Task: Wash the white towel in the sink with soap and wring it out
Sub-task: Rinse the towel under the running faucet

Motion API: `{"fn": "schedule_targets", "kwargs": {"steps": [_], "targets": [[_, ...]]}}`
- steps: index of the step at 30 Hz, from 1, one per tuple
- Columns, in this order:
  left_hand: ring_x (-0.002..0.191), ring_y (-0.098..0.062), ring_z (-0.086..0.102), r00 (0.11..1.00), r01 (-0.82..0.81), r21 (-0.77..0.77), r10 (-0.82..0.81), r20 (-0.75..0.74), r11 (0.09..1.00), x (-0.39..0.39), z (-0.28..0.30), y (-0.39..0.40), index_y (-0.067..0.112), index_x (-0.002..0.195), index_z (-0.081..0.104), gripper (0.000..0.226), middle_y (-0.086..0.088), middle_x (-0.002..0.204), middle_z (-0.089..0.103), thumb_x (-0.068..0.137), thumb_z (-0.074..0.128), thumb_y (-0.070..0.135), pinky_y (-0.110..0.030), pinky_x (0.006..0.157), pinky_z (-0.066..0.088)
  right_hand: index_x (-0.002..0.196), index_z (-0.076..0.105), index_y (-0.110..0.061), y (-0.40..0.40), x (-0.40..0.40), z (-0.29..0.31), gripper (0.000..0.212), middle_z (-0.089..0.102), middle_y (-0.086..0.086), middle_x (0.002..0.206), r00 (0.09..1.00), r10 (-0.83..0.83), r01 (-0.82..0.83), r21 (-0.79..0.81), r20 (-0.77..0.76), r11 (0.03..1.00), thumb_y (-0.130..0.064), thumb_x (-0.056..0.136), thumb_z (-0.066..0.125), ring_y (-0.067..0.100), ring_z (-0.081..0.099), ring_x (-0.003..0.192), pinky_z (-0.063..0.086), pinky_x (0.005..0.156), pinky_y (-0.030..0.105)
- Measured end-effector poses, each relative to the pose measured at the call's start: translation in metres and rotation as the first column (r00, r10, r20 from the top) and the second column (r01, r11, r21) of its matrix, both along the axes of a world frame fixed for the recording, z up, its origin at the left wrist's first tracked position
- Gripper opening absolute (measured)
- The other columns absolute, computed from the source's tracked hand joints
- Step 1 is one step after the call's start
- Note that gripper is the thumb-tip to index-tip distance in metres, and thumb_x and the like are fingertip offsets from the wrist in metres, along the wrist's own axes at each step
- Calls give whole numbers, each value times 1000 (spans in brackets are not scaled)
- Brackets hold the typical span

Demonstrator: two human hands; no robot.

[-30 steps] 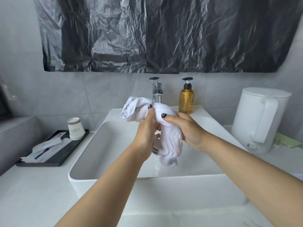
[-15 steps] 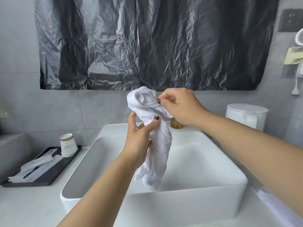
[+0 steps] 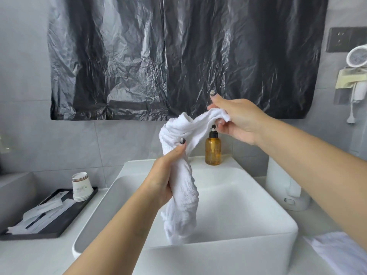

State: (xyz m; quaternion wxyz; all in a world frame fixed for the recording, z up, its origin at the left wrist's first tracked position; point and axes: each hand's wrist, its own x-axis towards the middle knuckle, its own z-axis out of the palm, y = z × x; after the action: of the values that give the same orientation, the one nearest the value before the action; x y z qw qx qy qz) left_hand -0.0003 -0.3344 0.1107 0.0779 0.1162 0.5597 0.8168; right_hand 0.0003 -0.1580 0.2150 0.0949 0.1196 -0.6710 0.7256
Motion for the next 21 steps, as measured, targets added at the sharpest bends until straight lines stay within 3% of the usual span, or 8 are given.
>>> {"fn": "schedule_targets", "kwargs": {"steps": [3,6,8,10,13,16,19,21], "targets": [[77,-25,61,1000,-15,68,16,-12,998,-5,-2,-2,22,92,79,35,-7,83,65,73,73,50,-51,88,50,101,67,1,8,5,-13,49,66,4,83,986,164,-163,353,30,921,-42,76,68,15,54,65,47,48,18],[105,-26,65,997,6,70,-1,-80,998,-9,-7,-3,19,119,70,52,-8,111,72,79,62,51,-57,106,40,94,73,-8,4,6,-29,21,58,6,76,991,134,-102,626,-3,773,-17,77,80,11,50,60,42,47,21],[111,-24,67,994,8,63,-1,-105,998,-8,-8,-2,16,122,67,52,-9,115,72,79,62,43,-57,105,41,77,71,-8,4,3,-26,6,50,6,64,995,43,22,639,-85,769,-6,82,71,13,43,56,35,46,22],[100,-29,70,993,-11,58,18,-113,998,-8,-6,0,8,107,74,41,-16,100,72,74,70,32,-59,103,42,69,62,-7,7,-4,-18,17,47,6,59,992,-59,113,567,-112,816,-2,85,59,15,44,55,37,48,22],[90,-34,64,995,-42,63,48,-87,997,-10,3,2,10,89,78,28,-19,88,66,66,77,26,-62,100,44,90,65,-1,8,-11,-7,14,64,14,77,997,-70,75,387,-26,919,-3,91,52,23,63,73,56,65,31],[93,-33,68,987,-136,143,146,-66,980,-19,16,2,4,98,75,28,-15,92,71,74,75,17,-52,96,51,109,64,4,2,-13,2,20,68,12,81,993,-117,115,109,10,987,-6,96,53,23,67,72,59,69,36],[108,-30,69,977,-177,198,197,-82,964,-26,30,-2,0,119,68,40,-17,114,72,80,75,9,-46,100,52,97,68,-3,1,-19,14,14,67,9,78,983,-176,181,-150,43,972,-3,95,54,20,66,69,55,70,35],[105,-29,71,967,-198,174,221,-124,965,-27,38,-5,-2,120,67,38,-17,113,73,83,72,5,-42,96,55,91,69,-6,2,-23,21,14,68,9,84,965,-261,263,-145,33,954,-4,92,55,23,66,79,53,77,36]]}}
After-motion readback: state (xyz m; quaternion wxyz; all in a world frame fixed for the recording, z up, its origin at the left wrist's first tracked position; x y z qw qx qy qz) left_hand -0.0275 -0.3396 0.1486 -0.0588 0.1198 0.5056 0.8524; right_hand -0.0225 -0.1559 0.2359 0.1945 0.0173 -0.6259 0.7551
